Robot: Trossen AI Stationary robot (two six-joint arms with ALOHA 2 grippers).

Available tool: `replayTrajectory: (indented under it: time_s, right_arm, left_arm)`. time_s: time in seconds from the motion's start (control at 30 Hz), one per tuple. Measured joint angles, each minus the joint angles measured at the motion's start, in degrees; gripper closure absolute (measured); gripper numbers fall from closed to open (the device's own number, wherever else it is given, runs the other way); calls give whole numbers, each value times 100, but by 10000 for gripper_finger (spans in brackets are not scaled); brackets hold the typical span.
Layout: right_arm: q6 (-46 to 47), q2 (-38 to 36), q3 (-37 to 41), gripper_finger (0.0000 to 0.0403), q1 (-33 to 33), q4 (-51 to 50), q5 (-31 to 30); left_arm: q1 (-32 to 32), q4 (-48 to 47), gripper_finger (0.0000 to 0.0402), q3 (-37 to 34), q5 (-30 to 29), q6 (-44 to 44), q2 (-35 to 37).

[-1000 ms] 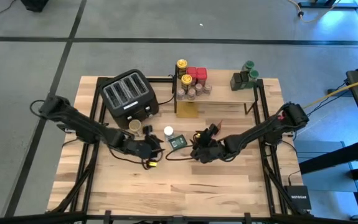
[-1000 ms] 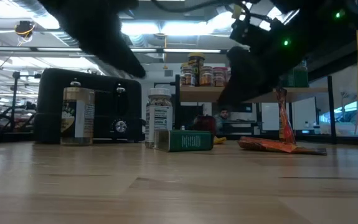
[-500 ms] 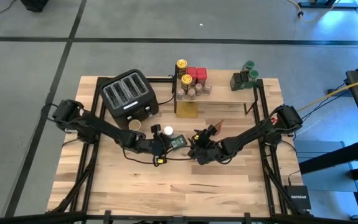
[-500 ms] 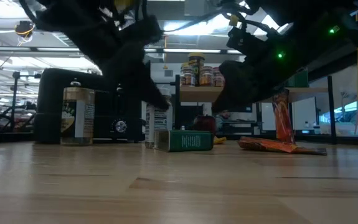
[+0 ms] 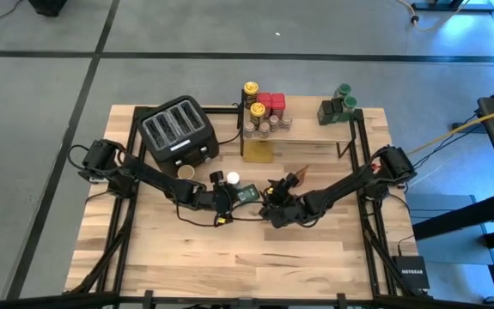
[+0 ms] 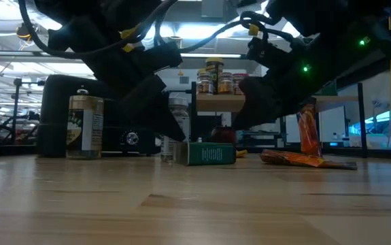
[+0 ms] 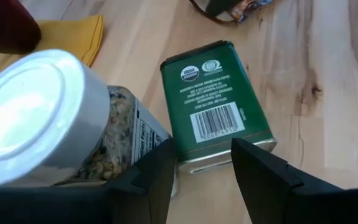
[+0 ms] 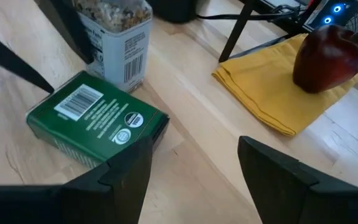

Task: Shelf spices
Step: Put the green seasoning can on the shelf

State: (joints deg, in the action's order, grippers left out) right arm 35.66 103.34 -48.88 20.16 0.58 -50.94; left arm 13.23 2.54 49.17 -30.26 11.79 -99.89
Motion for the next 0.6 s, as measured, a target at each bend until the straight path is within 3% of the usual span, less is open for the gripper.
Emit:
replayTrajectory:
  time_s: [0.6]
  right_arm:
    - [-20, 86, 0, 159, -4, 71, 54]
  left_arm:
    - [-96, -27, 249, 5, 271, 10, -36]
